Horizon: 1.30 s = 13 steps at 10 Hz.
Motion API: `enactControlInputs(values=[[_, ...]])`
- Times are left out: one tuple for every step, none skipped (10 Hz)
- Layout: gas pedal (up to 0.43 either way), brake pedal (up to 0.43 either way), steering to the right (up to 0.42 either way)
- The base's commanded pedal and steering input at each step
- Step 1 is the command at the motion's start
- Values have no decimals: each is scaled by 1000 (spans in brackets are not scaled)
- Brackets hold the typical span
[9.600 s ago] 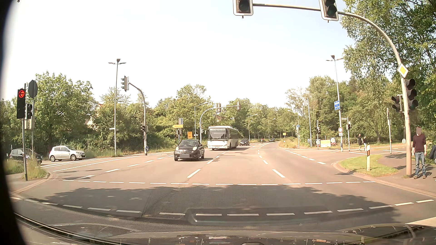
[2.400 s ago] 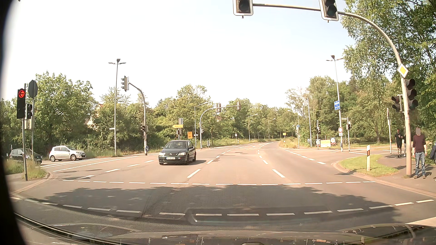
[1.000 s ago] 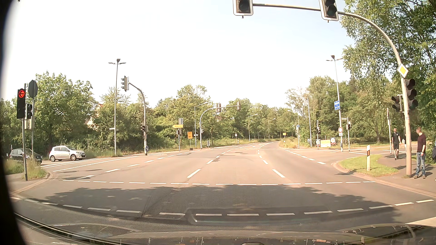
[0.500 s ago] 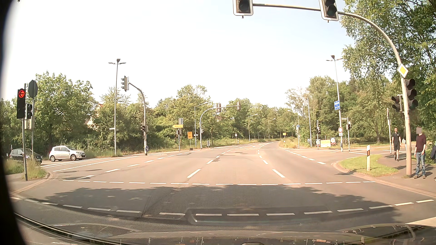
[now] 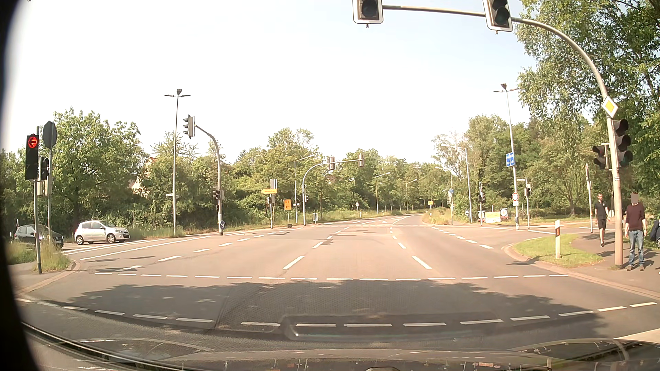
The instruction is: Follow the waypoints while adhering to traffic rules and regulations
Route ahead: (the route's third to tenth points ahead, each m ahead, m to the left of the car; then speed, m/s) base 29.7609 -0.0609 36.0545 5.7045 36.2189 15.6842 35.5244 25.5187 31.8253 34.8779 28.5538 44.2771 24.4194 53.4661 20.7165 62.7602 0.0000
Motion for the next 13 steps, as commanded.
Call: enactControlInputs(values=[[0, 238, -3], [0, 232, -3], [0, 232, -3], [0, 238, -3], [0, 232, -3], [0, 238, -3], [0, 232, -3], [0, 238, -3], [0, 238, -3], [0, 232, -3], [0, 232, -3], [0, 238, -3], [0, 238, -3]])
